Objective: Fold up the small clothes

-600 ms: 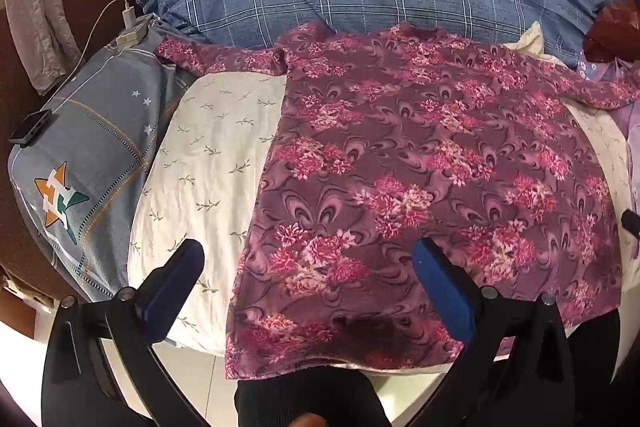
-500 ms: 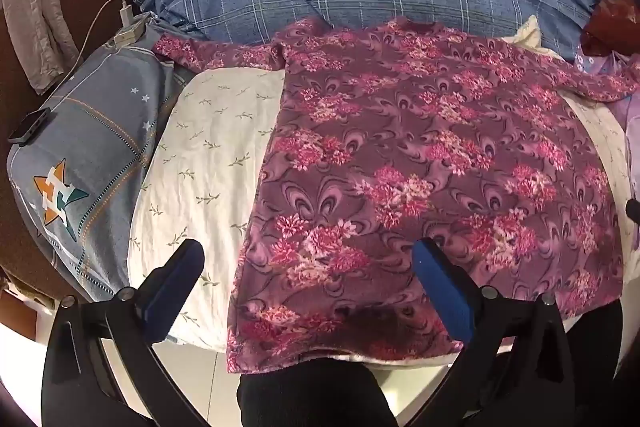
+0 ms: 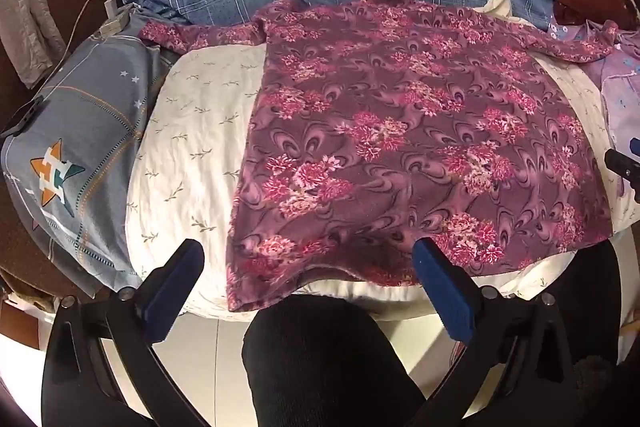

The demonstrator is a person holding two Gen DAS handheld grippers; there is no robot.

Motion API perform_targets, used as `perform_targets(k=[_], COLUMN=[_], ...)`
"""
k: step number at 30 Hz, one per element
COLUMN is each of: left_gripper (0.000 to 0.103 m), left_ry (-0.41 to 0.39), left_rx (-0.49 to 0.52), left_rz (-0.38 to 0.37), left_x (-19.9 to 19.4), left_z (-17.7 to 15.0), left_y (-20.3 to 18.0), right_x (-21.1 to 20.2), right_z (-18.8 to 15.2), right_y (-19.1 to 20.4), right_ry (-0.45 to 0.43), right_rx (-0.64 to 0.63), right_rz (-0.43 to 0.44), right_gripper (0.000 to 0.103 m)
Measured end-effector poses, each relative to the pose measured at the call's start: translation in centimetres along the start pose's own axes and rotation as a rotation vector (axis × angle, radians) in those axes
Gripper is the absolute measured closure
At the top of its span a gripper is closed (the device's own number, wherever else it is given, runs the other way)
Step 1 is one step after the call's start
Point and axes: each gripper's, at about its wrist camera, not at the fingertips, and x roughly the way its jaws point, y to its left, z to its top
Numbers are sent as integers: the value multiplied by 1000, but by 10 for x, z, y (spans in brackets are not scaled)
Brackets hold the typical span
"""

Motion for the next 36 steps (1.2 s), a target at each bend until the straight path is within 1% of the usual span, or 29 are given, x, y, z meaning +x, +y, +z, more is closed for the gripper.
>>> perform_targets(k=[7, 13, 21, 27, 36], left_gripper=[0, 0, 0, 0, 0], left_ry=[-29, -61, -73, -76, -31], left_rx=[-12, 12, 34, 42, 21], left_rz=[-4, 1, 8, 7, -35], left_x=[-17, -30, -38, -38, -22], left_z=[2, 6, 10, 13, 19], left_y=[6, 0, -7, -9, -12], right_x=[-15, -30, -35, -35, -27], right_z=[0, 0, -2, -1, -5], right_y=[14, 4, -7, -6, -10], right_ry=[-35, -68, -83, -84, -58], right_rx=[-66, -61, -43, -40, -30], right_rz=[-14, -30, -36, -34, -38], right_gripper=[1, 1, 1, 1, 1])
